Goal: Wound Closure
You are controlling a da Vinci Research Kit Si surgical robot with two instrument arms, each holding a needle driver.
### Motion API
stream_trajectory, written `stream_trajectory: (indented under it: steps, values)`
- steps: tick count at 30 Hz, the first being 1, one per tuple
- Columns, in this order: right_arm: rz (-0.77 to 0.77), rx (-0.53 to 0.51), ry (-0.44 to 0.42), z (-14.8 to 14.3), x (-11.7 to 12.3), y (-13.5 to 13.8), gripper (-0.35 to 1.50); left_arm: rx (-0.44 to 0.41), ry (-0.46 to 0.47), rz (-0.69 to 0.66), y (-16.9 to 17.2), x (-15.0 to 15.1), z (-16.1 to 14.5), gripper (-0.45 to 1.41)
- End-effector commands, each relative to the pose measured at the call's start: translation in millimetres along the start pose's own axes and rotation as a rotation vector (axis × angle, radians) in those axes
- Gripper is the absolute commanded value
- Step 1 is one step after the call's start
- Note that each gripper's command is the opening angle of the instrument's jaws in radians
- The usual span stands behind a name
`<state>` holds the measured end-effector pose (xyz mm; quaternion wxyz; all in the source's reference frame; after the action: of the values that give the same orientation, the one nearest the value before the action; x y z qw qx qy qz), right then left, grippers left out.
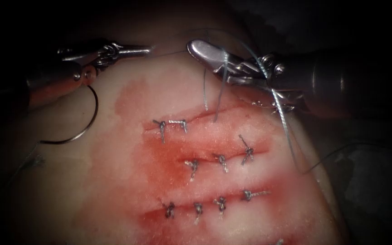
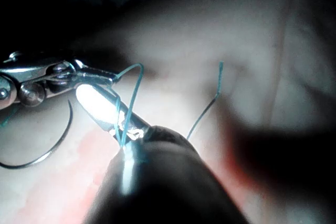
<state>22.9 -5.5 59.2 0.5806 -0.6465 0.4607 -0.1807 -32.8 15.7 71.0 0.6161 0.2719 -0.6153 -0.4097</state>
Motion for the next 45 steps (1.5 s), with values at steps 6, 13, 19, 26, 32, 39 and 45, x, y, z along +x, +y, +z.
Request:
stream_trajectory:
  steps: [6, 13, 19, 26, 32, 39, 45]
  values:
    - [0.008, -0.004, -0.052, 1.1, 0.1, -0.4, -0.05, -0.071, 0.029, 0.077, 0.7, -1.2, 0.1, -0.45]
    - [-0.095, 0.006, -0.160, 1.5, -0.8, -0.7, 0.07, -0.011, 0.040, 0.090, -1.2, -2.5, 0.8, -0.45]
    - [-0.234, 0.076, -0.235, 1.5, -1.4, -1.2, 0.02, 0.020, 0.040, 0.110, -2.6, -3.3, 1.2, -0.45]
    - [-0.364, 0.317, -0.275, 0.9, -1.8, -2.7, -0.35, 0.070, 0.052, 0.142, -4.5, -3.7, 1.8, -0.45]
    - [-0.453, 0.461, -0.212, -0.7, -1.1, -5.7, -0.35, 0.087, 0.046, 0.217, -6.0, -4.4, 2.3, -0.45]
    - [-0.505, 0.539, -0.238, -1.7, -1.1, -8.0, -0.35, 0.103, 0.034, 0.315, -7.8, -5.9, 2.7, -0.45]
    - [-0.515, 0.571, -0.247, -1.9, -1.1, -7.9, -0.35, 0.138, 0.048, 0.374, -9.4, -5.5, 3.5, -0.45]
